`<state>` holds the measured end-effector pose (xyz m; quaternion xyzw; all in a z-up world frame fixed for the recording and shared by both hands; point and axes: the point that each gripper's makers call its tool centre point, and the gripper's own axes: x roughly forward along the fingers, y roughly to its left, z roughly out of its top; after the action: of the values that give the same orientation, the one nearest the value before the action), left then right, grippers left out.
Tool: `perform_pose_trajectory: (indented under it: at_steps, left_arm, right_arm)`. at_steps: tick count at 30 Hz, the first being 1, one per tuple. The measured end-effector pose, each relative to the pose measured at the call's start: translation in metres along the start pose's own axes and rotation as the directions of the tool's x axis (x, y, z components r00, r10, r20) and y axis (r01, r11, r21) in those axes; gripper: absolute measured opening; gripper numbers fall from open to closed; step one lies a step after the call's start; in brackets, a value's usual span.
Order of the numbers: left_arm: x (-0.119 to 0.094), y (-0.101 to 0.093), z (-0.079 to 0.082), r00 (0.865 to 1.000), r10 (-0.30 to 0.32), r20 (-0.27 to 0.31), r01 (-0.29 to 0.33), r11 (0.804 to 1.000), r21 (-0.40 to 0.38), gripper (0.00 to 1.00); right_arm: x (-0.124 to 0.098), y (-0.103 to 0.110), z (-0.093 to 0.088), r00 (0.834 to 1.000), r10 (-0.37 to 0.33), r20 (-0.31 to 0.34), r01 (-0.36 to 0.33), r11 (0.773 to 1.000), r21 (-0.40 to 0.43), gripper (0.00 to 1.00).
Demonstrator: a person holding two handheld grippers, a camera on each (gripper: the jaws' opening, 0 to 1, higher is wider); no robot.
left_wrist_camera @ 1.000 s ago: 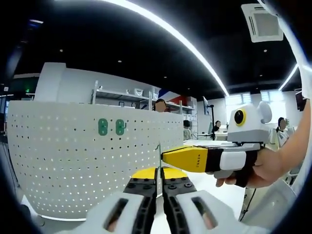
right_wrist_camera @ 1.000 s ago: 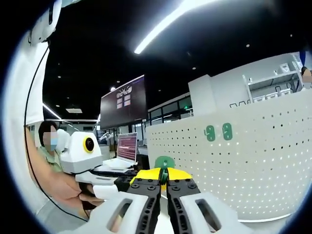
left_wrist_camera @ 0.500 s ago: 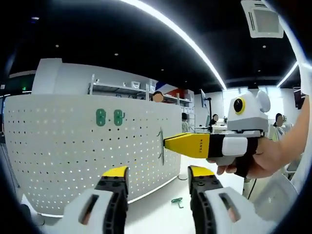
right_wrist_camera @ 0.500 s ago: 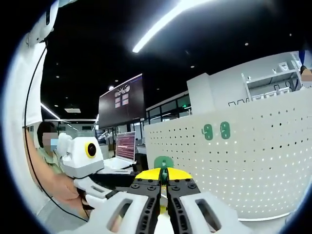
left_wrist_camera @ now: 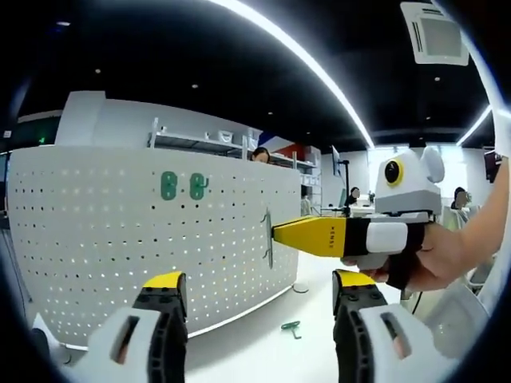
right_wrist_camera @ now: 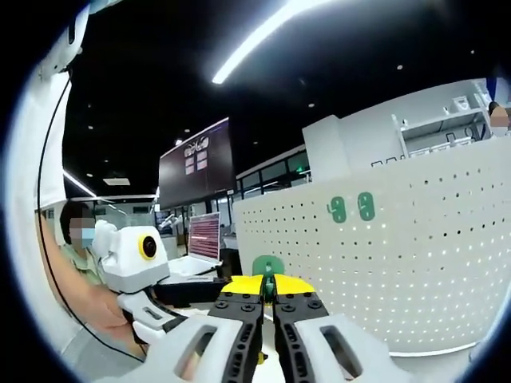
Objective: Insert the hook assembly into the mounting plate slot until the hook locks in place.
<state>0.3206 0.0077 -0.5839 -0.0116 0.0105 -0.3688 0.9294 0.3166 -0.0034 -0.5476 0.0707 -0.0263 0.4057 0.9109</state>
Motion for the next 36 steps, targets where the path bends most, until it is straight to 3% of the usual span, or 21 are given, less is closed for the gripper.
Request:
perform_pose_trajectory:
  at_steps: [2, 3, 4, 6, 7, 9, 11, 20, 34, 36]
  left_arm:
    - [-0.001, 0.0, -0.001, 1.0, 0.001, -0.003, -0.001, 1.0, 0.001, 0.76]
    - [-0.001, 0.0, -0.001, 1.0, 0.0, -0.003, 0.0, 1.0, -0.002, 0.76]
    - [-0.001, 0.0, -0.002, 1.0, 0.002, -0.004, -0.002, 1.0, -0.002, 0.75]
    - [-0.002, 0.001, -0.002, 1.0, 0.006, -0.005, -0.006, 1.0, -0.006, 0.75]
    - [-0.002, 0.001, -0.003, 1.0, 0.007, -0.007, -0.007, 1.0, -0.01, 0.75]
    - [-0.003, 0.001, -0.004, 1.0, 0.009, -0.01, -0.009, 1.0, -0.009, 0.75]
    - [-0.003, 0.002, -0.003, 1.0, 0.015, -0.008, -0.015, 1.0, -0.004, 0.74]
    - [-0.004, 0.005, -0.001, 1.0, 0.025, 0.002, -0.025, 1.0, -0.002, 0.74]
    - [-0.013, 0.015, 0.003, 0.998, 0.065, 0.008, -0.065, 0.998, -0.002, 0.73]
    - [-0.014, 0.016, 0.005, 0.998, 0.069, 0.012, -0.069, 0.998, 0.002, 0.73]
  right_arm:
    - [-0.001, -0.003, 0.002, 1.0, -0.025, 0.005, 0.025, 0.998, -0.054, 0.0]
    - [-0.004, -0.013, 0.004, 0.996, -0.093, -0.003, 0.092, 0.987, -0.13, 0.0]
    - [-0.006, -0.016, 0.01, 0.993, -0.115, 0.028, 0.119, 0.978, -0.169, 0.0]
    - [-0.013, -0.032, 0.01, 0.977, -0.211, 0.022, 0.21, 0.953, -0.219, 0.0]
    - [-0.016, -0.036, 0.01, 0.972, -0.233, 0.028, 0.233, 0.948, -0.218, 0.0]
    - [-0.024, -0.052, 0.012, 0.948, -0.317, 0.03, 0.314, 0.914, -0.257, 0.0]
    - [-0.029, -0.061, 0.013, 0.935, -0.354, 0.032, 0.353, 0.911, -0.214, 0.0]
    - [-0.025, -0.062, 0.01, 0.933, -0.359, 0.013, 0.354, 0.912, -0.209, 0.0]
    - [-0.01, -0.096, 0.03, 0.906, -0.423, 0.032, 0.422, 0.893, -0.159, 0.01]
    - [-0.007, -0.101, 0.036, 0.903, -0.427, 0.051, 0.43, 0.896, -0.114, 0.01]
